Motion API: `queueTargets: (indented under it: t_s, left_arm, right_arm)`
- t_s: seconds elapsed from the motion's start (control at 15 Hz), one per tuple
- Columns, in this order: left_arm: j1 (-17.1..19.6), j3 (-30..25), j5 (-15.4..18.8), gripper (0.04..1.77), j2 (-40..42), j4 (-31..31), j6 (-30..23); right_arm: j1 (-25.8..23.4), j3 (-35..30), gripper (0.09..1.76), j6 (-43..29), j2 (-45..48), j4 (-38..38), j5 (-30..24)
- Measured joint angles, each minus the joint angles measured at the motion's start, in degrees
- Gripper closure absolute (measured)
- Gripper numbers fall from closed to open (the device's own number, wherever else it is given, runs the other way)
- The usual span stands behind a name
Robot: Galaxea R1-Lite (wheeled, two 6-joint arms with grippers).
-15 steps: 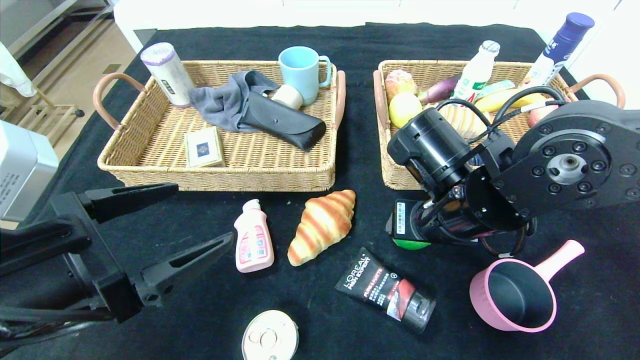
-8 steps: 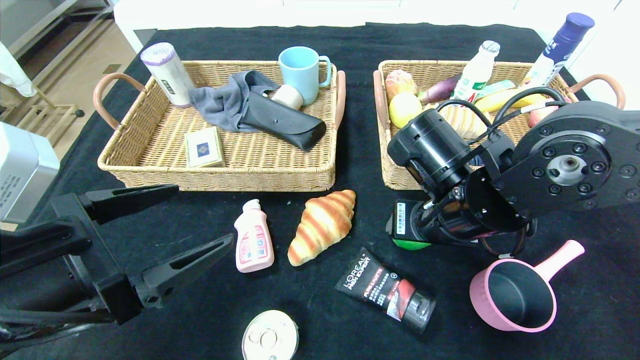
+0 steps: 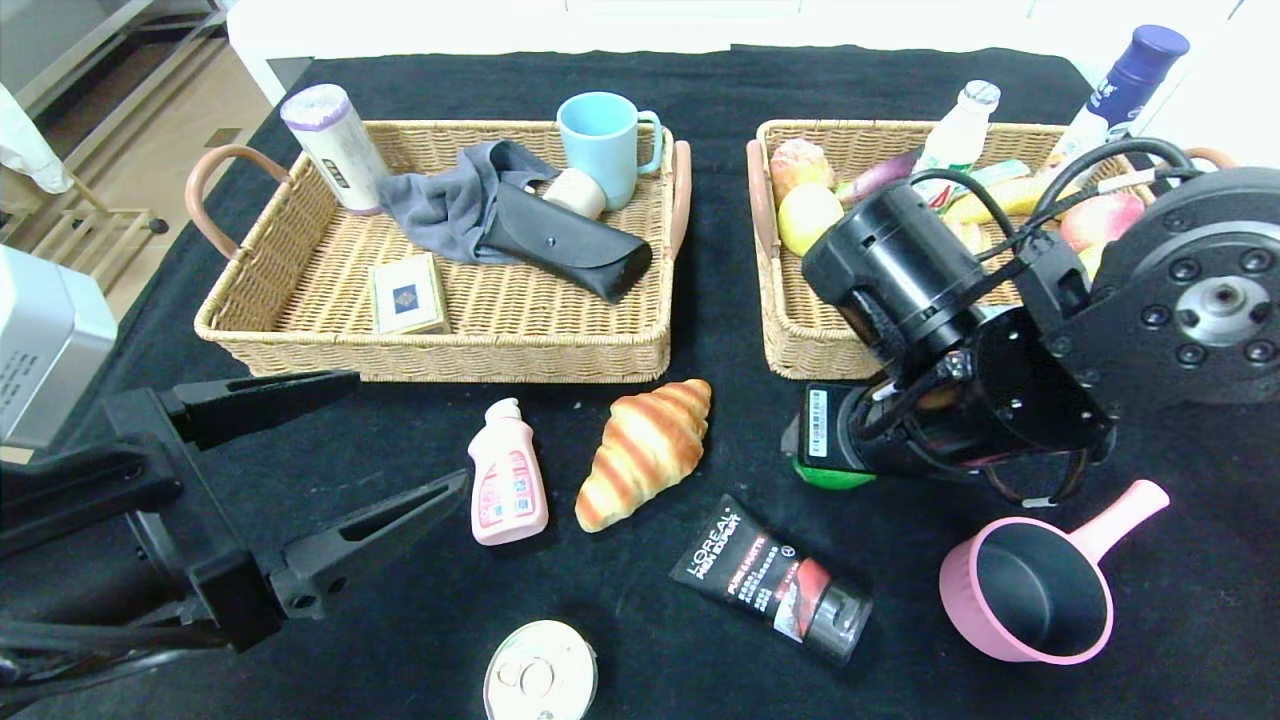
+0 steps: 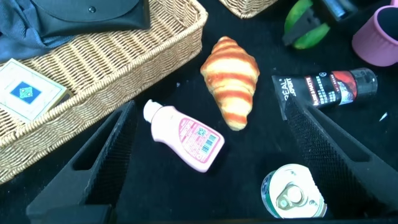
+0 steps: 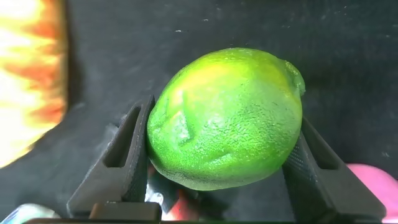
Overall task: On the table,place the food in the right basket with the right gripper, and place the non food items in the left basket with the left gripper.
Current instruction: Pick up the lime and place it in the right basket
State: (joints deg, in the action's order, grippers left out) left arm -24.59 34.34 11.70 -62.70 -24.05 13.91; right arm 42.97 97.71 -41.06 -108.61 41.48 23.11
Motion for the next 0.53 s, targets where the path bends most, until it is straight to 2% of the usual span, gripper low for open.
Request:
queueTargets:
  t_s: [0.4,0.53]
  left_arm:
    - [0.01,0.11,0.04,0.09,-0.06,-0.04,0.04]
    - [0.01,0.11,-0.33,0.09,-0.17,-0.04,0.01]
  right_arm:
    - [0.11,-0.22,0.61,5.14,4.72,2.84,1.24]
    - [-1.18,0.06,0.61,7.59,6.10,2.84,1.27]
